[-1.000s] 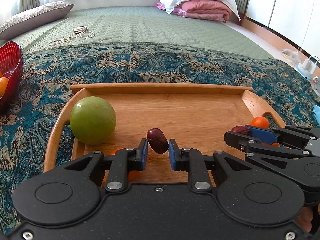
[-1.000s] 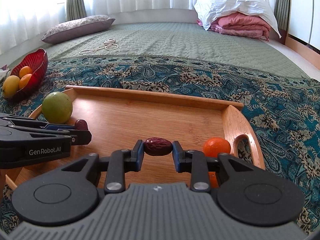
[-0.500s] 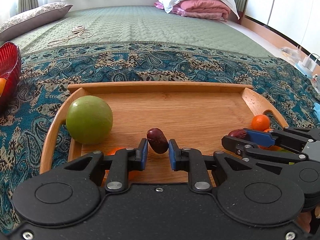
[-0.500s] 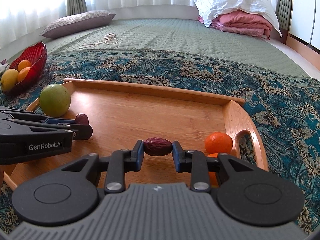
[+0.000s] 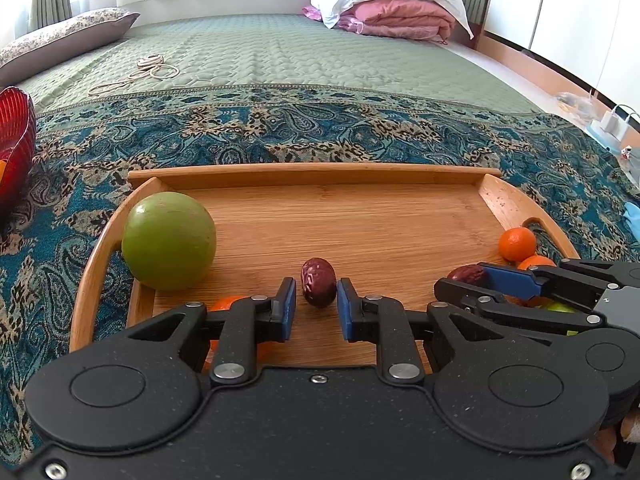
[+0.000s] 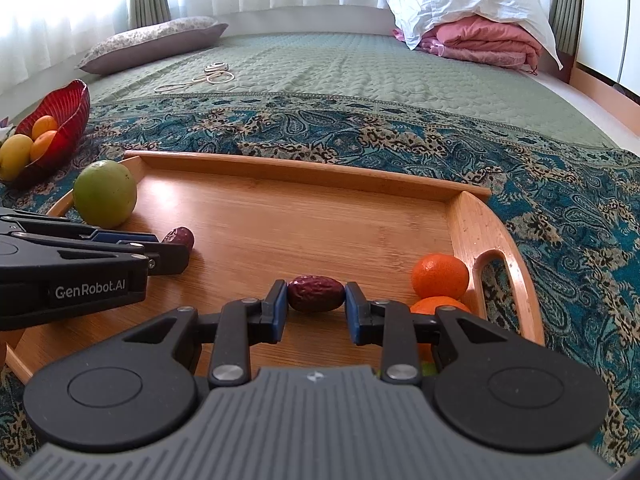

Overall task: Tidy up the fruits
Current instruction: 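Carry both dates over the tray and lower them onto it, then open both grippers and lift them away from the dates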

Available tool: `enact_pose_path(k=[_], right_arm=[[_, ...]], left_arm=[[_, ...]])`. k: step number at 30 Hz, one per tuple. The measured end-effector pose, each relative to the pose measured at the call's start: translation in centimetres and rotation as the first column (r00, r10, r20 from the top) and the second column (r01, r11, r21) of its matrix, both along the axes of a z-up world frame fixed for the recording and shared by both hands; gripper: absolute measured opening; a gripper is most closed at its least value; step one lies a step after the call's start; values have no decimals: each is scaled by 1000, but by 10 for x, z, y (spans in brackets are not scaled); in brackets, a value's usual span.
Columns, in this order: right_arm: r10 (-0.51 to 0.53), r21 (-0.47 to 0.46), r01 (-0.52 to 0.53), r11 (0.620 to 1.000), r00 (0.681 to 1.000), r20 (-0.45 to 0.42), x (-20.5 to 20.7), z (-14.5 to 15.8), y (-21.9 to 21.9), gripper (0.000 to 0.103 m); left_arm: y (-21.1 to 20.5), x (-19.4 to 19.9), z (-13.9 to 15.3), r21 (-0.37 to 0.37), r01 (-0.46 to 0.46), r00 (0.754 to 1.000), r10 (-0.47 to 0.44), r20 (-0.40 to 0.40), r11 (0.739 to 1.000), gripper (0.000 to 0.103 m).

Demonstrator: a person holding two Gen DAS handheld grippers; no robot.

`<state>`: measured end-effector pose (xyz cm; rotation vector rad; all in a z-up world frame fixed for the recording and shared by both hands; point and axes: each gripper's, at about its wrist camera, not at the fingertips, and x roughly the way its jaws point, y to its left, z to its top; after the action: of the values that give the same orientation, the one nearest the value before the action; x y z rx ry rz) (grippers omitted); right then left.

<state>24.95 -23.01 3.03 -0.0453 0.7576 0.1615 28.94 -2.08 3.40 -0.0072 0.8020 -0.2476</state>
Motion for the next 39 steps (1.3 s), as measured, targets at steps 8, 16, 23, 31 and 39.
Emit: enact_pose_path(k=[8,16,23,31,39], right_arm=[[-5,5,5,1000,1000,8,-2,1,0,46],[4,6,-5,1000,999,52,-14,9,-4,54],[-12,-2,12,1000,995,101,-24,19,-6,71],[-62,12,61,998,985,160,-36,31,-21,90],[-96,30,92,995,976,196,-47,38,-29,103]], left_arm=[[1,-1,2,11,-7,1000,7,11,1000,26],[3,-13,11,11,-9,999,9,52,1000,41],[0,-26,22,42,-19,996,15,93,999,57],[13,-46,36,34,-77,985,71,155,996,94],[17,-61,42,46,-95,979,85,183,994,102]])
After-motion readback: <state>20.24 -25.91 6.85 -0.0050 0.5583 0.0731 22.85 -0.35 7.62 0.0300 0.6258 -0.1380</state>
